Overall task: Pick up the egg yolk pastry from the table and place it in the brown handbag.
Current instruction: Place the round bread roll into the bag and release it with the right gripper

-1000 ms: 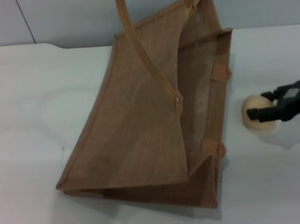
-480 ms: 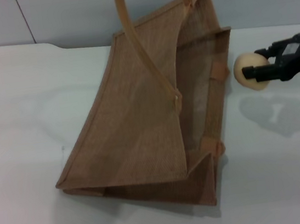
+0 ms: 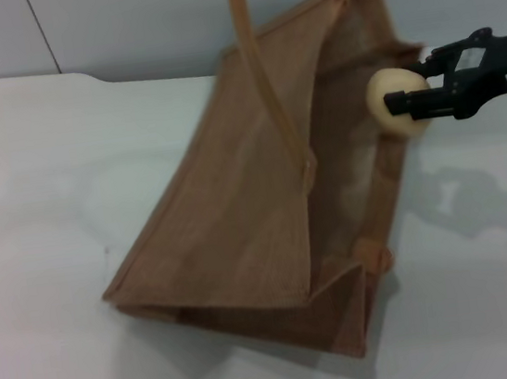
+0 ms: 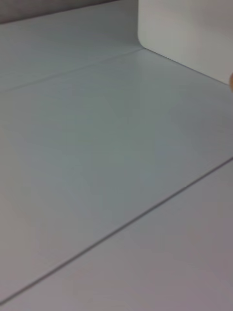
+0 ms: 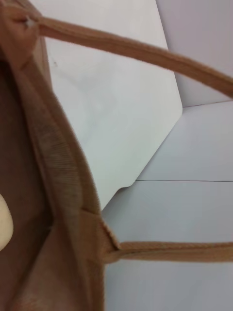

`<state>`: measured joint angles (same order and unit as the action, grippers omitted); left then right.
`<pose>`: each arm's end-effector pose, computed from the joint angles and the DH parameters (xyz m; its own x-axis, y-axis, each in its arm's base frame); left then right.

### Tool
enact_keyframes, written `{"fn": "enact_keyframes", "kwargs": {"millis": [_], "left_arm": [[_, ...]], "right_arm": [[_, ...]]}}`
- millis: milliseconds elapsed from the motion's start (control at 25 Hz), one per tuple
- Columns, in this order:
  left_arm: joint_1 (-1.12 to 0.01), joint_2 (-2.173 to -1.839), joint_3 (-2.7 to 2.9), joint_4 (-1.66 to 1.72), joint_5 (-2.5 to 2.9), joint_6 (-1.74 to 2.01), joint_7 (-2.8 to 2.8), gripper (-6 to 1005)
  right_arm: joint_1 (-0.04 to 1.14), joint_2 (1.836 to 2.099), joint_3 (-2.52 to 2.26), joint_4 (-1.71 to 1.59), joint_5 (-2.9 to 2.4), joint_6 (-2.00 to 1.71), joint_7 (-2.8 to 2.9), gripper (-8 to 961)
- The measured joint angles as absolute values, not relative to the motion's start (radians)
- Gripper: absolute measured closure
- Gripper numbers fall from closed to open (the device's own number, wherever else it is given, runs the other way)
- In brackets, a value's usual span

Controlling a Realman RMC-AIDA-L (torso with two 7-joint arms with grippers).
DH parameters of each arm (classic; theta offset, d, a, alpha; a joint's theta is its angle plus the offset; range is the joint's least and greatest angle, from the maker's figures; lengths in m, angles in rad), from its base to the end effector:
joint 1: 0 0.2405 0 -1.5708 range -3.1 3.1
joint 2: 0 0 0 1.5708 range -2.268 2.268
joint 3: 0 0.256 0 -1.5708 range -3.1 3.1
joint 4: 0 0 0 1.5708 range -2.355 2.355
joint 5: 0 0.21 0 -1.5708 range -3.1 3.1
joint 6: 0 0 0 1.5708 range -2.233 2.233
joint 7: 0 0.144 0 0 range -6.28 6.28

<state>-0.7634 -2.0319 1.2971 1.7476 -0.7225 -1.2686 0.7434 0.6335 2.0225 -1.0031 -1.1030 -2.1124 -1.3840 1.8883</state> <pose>-0.0029 0.3926 0.0875 0.9880 -0.0311 0.1516 0.0782 -0.7447 -0.6628 0.1804 0.4000 0.0481 0.9193 -0.3029 -0.2512 -0.3779 -0.8576 -0.3488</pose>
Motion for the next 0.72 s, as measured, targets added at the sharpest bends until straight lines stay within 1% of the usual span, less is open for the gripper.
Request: {"fn": "enact_keyframes", "kwargs": {"millis": [360,720], "left_arm": [[-0.797,-2.034,1.313,1.784,-0.734,-1.270,0.732,885],[-0.802,-2.034,1.316,1.795,-0.735,-1.270,0.727,885]], "right_arm": [[0.648,2.022,-1.036,-1.063,-2.047,-1.356,1.861,476],[0.787,2.015,-1.062,-0.817,-2.059,-1.281,1.804,482]]}}
